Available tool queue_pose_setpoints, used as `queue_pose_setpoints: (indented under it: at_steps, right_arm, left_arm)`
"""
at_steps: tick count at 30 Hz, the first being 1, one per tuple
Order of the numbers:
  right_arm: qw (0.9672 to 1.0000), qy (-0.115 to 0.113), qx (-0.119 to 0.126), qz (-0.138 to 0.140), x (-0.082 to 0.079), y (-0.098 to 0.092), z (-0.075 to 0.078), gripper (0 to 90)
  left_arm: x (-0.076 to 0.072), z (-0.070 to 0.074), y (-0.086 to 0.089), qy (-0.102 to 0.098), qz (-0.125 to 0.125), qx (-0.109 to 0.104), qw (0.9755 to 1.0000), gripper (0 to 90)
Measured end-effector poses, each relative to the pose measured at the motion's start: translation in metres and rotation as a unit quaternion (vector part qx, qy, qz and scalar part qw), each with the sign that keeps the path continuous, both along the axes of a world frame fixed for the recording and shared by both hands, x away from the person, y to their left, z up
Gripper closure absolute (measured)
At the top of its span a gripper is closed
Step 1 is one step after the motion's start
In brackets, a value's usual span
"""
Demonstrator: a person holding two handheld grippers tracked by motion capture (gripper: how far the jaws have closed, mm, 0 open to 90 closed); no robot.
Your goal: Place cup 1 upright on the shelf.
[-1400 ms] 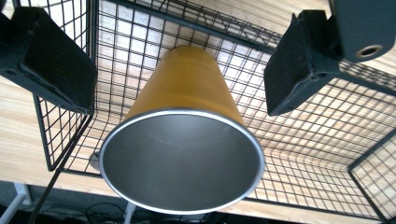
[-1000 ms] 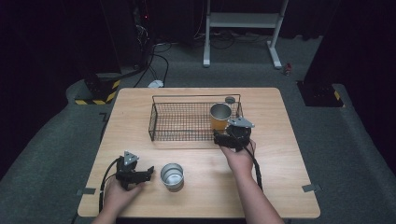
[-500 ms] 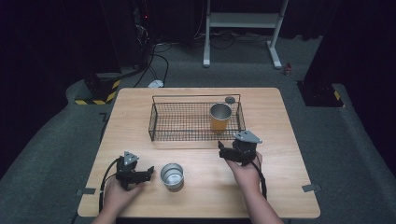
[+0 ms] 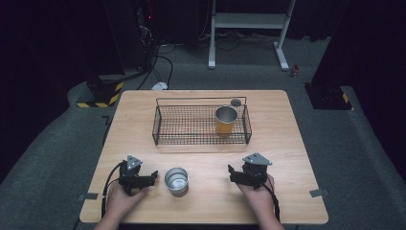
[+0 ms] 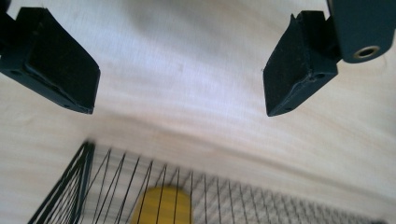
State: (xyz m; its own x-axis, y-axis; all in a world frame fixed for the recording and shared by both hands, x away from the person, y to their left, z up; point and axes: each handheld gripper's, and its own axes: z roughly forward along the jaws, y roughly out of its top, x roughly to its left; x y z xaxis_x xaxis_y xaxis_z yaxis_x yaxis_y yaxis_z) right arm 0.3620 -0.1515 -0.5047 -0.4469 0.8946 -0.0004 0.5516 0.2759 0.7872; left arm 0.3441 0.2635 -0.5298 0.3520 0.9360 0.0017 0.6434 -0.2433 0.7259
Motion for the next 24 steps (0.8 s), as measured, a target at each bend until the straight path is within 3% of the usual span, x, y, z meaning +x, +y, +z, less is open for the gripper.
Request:
queue_pose_setpoints:
  at_steps: [4, 9, 13, 19, 24]
  right_arm:
    - [0.9997, 0.02, -0.01, 0.005, -0.012, -0.001, -0.011, 11.3]
    - [0.9989, 0.042, -0.019, 0.005, -0.021, 0.001, -0.019, 11.3]
    - [0.9978, 0.054, -0.036, 0.013, -0.022, 0.006, -0.021, 11.7]
    - [0.9979, 0.054, -0.036, 0.008, -0.022, 0.006, -0.021, 11.4]
    - [0.9979, 0.054, -0.036, 0.008, -0.022, 0.006, -0.021, 11.3]
  left_arm:
    - [0.0, 0.0, 0.0, 0.0, 0.002, 0.002, 1.0, 9.7]
    - [-0.001, 0.0, -0.006, 0.008, 0.04, 0.005, 0.9992, 5.8]
    - [-0.001, 0.0, -0.005, 0.01, 0.04, 0.002, 0.9991, 4.3]
    - [-0.001, 0.0, -0.005, 0.009, 0.039, 0.002, 0.9992, 4.2]
    - [-0.002, 0.0, -0.003, 0.007, 0.022, 0.005, 0.9997, 4.6]
